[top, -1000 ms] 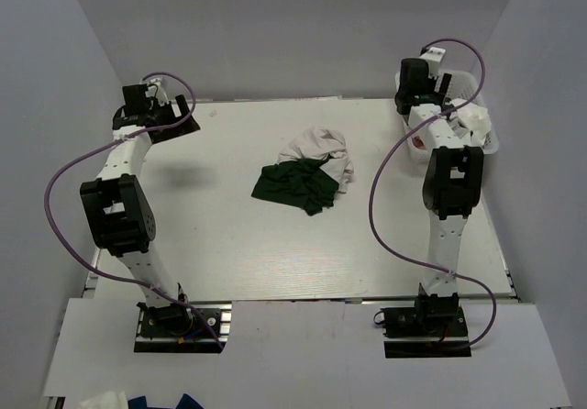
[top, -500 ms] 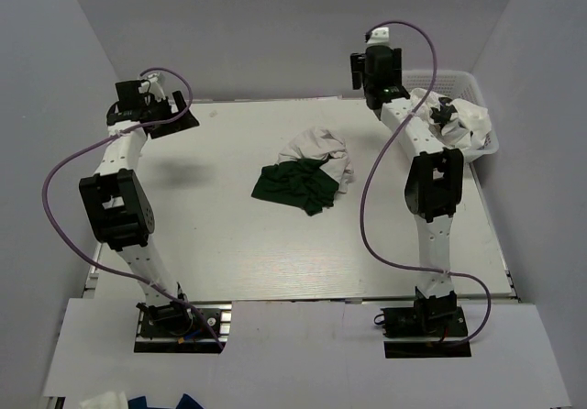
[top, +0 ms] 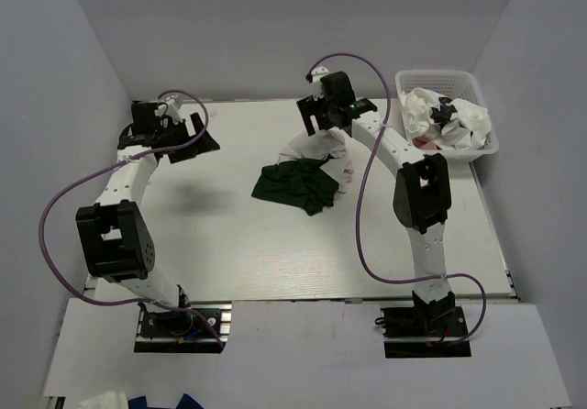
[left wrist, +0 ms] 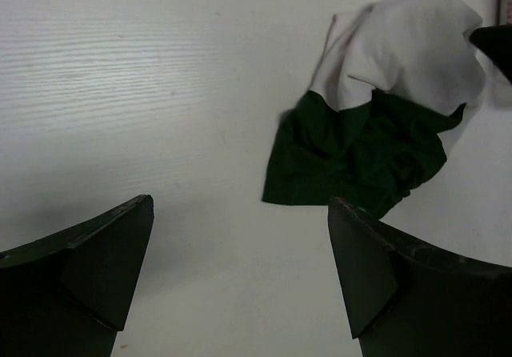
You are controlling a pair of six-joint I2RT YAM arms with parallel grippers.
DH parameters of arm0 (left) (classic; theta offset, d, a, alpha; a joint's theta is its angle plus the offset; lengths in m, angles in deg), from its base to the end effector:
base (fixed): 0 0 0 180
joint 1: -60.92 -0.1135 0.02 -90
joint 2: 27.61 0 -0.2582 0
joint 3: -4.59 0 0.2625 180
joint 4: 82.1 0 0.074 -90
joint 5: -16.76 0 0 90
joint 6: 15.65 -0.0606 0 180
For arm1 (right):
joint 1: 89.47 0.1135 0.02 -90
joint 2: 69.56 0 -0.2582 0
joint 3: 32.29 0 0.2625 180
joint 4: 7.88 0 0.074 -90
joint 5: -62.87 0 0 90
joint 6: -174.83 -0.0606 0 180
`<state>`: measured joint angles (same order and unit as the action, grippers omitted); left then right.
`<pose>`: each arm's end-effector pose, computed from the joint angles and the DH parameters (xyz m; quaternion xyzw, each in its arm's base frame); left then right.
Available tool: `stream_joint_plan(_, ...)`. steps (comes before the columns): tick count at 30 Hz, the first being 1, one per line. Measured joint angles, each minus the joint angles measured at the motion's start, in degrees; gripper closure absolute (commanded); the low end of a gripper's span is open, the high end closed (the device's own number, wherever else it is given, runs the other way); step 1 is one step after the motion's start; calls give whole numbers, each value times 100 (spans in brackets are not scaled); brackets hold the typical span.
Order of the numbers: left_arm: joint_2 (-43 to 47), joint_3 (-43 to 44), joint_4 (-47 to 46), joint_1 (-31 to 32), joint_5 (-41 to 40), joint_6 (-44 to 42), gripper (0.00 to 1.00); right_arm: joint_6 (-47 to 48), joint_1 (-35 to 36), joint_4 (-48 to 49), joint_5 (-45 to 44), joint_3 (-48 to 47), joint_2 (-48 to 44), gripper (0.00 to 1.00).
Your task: Fold and stack the t-shirts
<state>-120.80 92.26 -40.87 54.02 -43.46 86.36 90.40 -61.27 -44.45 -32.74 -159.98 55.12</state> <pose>0.3832 0.0161 0.2538 -0.0542 0.9018 -0.2545 0.3452 0.4796 0.2504 0.2654 -0.2335 0.8489 0.0504 0.4716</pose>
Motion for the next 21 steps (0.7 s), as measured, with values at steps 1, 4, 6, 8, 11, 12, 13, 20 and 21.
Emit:
stream_joint_plan(1,33,-42,0,98,0,17,0,-76,-2,-48,17,127,-22,10)
stream_joint_plan(4,31,-177,-13,466,-57,74,0,-387,-48,-243,-9,577,-76,10)
stream_joint_plan(6,-37,-201,59,704,-98,79,0,-566,-72,-450,-44,774,-76,12)
stream_joint_plan(8,-114,-201,70,911,-138,81,0,-686,-94,-597,-61,839,-76,25)
stream_joint_plan(11,-212,-192,63,1161,-297,81,0,-841,-101,-651,35,846,-79,83)
stream_joint_plan(12,-275,-170,74,1233,-358,90,0,-922,-92,-651,90,848,-85,92)
stream_joint_plan(13,-354,-136,81,1305,-407,96,0,-968,-81,-643,125,876,-107,100)
stream_joint_plan(20,-1043,-2,90,1899,-907,251,0,-1298,-70,-361,501,1617,-822,100)
stream_joint_plan(21,-1123,-2,105,1980,-990,289,0,-1342,-72,-343,529,1628,-894,100)
